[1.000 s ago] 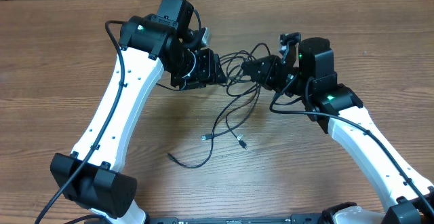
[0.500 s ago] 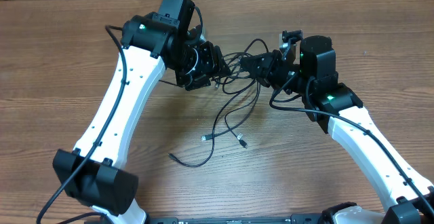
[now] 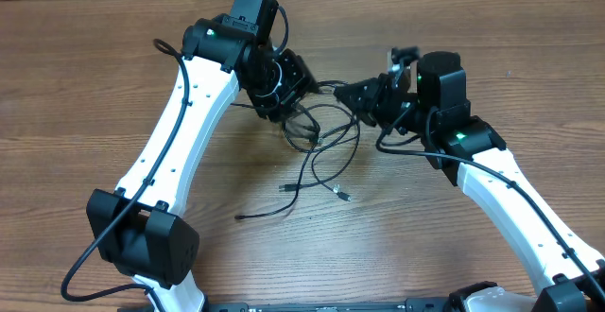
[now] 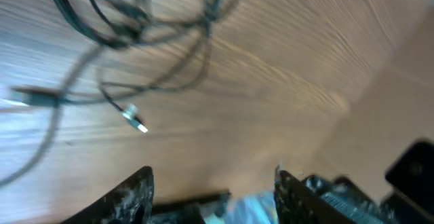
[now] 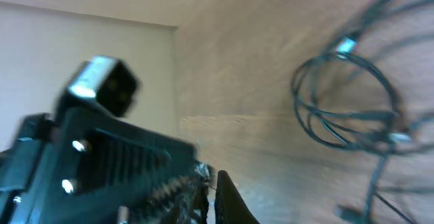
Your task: Untangle cables
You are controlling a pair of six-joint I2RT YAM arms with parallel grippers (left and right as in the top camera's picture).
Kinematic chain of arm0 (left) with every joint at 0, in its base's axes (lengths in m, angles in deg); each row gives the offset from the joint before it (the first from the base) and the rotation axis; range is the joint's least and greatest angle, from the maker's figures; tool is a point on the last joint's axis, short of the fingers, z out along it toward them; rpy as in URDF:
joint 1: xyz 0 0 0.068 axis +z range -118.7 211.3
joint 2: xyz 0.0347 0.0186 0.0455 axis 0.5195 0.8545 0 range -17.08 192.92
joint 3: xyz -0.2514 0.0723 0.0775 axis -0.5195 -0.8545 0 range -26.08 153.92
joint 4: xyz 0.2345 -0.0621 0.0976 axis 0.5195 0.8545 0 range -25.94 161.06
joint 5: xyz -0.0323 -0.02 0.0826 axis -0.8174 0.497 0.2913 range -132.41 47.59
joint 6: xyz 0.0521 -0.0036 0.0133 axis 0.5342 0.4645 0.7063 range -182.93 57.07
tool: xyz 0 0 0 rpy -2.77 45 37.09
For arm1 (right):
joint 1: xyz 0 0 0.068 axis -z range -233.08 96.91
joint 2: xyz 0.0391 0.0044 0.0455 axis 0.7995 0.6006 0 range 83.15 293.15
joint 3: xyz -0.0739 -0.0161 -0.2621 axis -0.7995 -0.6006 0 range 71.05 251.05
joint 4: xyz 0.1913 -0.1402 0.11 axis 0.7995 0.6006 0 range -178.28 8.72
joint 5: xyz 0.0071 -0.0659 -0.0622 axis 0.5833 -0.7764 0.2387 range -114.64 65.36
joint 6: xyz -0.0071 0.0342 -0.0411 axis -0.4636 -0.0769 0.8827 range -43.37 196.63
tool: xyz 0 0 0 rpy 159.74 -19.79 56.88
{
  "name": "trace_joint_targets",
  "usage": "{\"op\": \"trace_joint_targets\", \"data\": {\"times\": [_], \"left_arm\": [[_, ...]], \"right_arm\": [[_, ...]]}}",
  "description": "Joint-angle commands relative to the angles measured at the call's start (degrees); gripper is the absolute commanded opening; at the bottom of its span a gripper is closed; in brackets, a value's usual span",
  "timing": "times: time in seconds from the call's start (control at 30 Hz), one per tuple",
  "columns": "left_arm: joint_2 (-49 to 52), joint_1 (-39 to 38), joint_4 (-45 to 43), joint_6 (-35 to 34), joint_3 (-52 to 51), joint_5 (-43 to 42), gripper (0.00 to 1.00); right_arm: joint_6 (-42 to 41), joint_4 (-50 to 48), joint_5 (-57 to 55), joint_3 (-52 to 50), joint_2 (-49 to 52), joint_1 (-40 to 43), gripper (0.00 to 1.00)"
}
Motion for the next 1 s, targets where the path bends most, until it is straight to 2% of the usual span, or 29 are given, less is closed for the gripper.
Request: {"op": "trace_joint_targets", "data": {"times": [0.0,0.07,0.17,0.23,0.43,0.5,0.57,0.67,0.8,0.97], "left_arm": [[0.61,0.26,2.01,1.84,-0.33,12.70,0.58],[0.61,0.26,2.32,4.79,-0.33,15.67,0.61],[0.68,0.26,2.49,8.31,-0.33,21.31,0.70],[0.92,0.26,2.80,8.68,-0.33,23.54,0.75],[2.60,0.87,3.06,6.84,-0.96,23.12,0.79],[3.52,1.07,3.06,6.36,-1.20,23.15,0.79],[4.68,1.44,3.08,6.49,-1.31,23.58,0.73],[6.40,1.77,3.28,6.58,-1.46,25.03,0.72],[9.11,1.86,3.21,6.71,-1.51,25.22,0.72],[12.94,1.86,2.54,6.47,-1.51,25.05,0.72]], "right_arm": [[5.84,5.99,-6.03,-0.02,-0.15,0.00,0.09],[8.74,13.25,-13.14,-0.02,-0.15,0.00,0.14],[14.69,20.55,-19.45,-0.02,-0.15,0.00,0.20],[19.02,22.62,-20.61,-0.02,-0.15,0.00,0.26],[31.39,24.39,-20.31,0.02,-0.15,0.00,0.40],[34.12,25.09,-20.35,0.09,-0.15,0.00,0.42],[36.37,25.49,-20.39,0.20,-0.17,0.00,0.43],[38.53,27.91,-22.47,1.40,-0.17,0.00,0.46],[38.60,32.09,-27.43,4.22,-0.17,0.00,0.50],[38.32,32.65,-27.65,5.51,-0.17,-0.02,0.51]]}}
